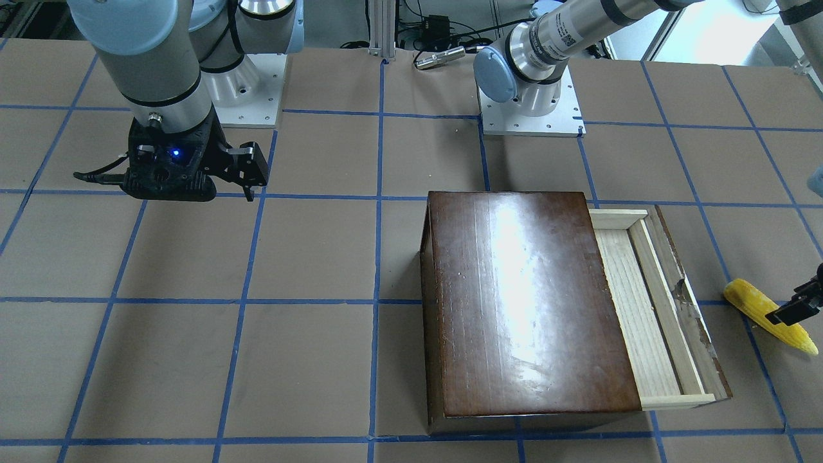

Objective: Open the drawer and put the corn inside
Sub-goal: 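Release the handle and move the left gripper over the yellow corn, then close the left gripper on the yellow corn cob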

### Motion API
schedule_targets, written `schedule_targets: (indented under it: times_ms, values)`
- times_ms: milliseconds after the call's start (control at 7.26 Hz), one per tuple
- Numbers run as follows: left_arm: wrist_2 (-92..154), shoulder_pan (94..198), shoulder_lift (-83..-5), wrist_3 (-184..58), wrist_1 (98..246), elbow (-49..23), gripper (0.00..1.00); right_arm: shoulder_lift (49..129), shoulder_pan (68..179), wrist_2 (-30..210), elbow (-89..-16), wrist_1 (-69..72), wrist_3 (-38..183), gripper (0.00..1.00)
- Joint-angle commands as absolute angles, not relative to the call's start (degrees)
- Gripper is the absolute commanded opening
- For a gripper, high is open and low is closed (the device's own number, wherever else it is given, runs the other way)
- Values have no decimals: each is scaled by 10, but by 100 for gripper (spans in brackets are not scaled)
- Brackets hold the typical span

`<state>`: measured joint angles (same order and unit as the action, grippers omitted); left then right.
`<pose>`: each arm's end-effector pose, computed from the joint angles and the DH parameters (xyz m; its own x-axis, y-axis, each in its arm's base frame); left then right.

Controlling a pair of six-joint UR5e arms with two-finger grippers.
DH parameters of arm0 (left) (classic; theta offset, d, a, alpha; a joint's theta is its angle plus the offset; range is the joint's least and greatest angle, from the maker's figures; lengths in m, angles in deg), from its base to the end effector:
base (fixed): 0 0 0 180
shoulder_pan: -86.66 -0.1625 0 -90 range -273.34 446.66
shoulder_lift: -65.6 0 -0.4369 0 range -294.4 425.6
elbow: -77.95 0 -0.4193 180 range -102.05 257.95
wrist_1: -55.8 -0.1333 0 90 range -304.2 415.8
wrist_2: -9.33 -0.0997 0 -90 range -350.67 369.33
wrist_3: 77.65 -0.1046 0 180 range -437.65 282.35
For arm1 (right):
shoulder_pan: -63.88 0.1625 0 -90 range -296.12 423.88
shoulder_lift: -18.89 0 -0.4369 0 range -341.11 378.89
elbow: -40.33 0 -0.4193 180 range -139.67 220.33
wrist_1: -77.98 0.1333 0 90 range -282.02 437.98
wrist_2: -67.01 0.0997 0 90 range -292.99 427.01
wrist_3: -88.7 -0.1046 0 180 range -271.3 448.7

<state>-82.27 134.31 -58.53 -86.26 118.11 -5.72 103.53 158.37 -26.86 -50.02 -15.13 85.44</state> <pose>0.3857 -0.6166 0.2238 -0.8313 -0.5551 -0.0273 -0.5555 0.8315 0.0061 0.1691 -0.5413 0.4470 -0.9973 -0.0244 0.0699 -0.0215 0.9989 0.0415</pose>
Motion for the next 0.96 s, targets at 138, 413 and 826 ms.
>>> schedule_targets:
  times_ms: [138, 413, 826]
  values:
    - [-827, 1342, -612, -847, 1180, -55, 100, 1035, 1584, -269, -500, -151, 854, 100]
    - [-827, 1342, -621, -847, 1179, -53, 100, 1035, 1584, -269, -500, -151, 854, 100]
    - [-826, 1342, -621, -806, 1181, -53, 30, 1035, 1584, -269, -500, -151, 854, 100]
